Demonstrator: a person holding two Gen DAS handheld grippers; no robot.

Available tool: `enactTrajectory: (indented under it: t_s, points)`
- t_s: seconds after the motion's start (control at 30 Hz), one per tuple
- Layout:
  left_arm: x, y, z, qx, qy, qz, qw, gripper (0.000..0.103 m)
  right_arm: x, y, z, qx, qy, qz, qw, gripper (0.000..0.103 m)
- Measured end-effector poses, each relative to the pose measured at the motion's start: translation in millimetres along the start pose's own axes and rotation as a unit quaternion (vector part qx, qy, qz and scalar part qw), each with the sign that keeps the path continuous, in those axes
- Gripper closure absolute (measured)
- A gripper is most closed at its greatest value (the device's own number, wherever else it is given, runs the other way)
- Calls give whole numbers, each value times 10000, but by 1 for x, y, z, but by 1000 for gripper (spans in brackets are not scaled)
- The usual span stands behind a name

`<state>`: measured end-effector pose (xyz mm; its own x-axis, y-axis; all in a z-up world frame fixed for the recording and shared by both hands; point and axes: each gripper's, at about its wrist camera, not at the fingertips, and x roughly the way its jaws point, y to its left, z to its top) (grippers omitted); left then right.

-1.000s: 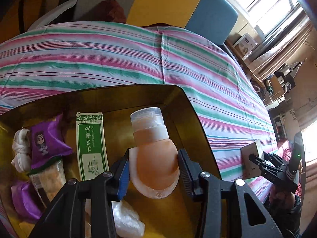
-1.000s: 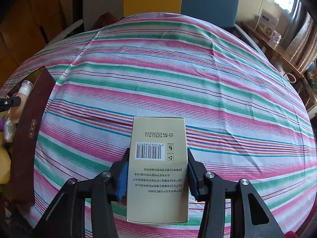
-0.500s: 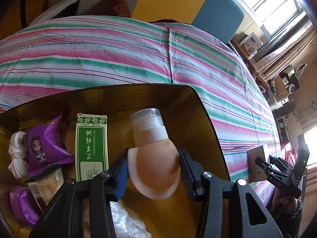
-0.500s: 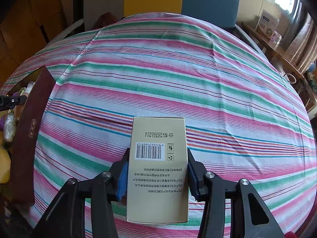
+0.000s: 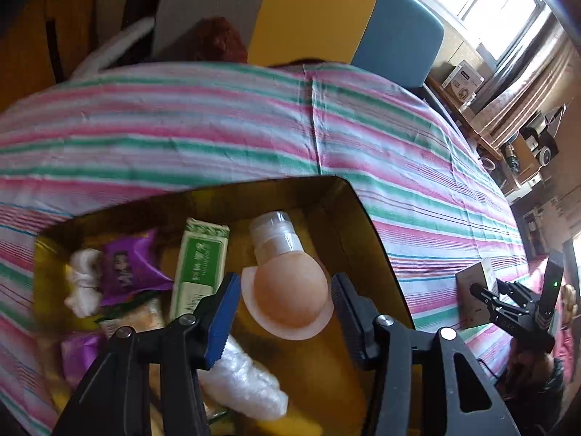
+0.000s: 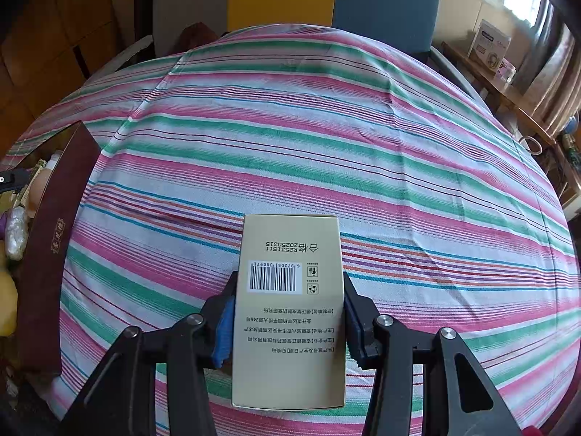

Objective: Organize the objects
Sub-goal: 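Lower the peach bottle into the gold tray and open the left tool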

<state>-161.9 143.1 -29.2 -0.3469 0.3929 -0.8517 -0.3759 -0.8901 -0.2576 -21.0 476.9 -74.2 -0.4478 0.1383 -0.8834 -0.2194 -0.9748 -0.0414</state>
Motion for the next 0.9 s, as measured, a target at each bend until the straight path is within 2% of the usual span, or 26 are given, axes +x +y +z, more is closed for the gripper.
enactTrajectory:
  t_s: [0.13, 0.23, 0.33, 0.57, 0.9]
  points:
    - [-49, -14, -18, 267, -750, 428, 9959, 50, 0, -1, 0, -41, -13, -18, 10000, 53]
    - [-81, -21, -39, 307, -1136, 511, 9917, 50, 0, -1, -1, -64, -11, -41, 10000, 53]
    - [-102, -24, -57, 362, -1405, 824, 9860, 50, 1, -1, -1, -90, -12, -68, 9999, 53]
    - [-124, -19, -88, 145, -1645, 1110, 9800, 50, 6, 1, -3, -111, 60, -125, 9998, 53]
    - [-124, -2, -114, -38, -1568, 1330, 9786, 50, 1, 5, -7, 278, 255, -157, 9992, 53]
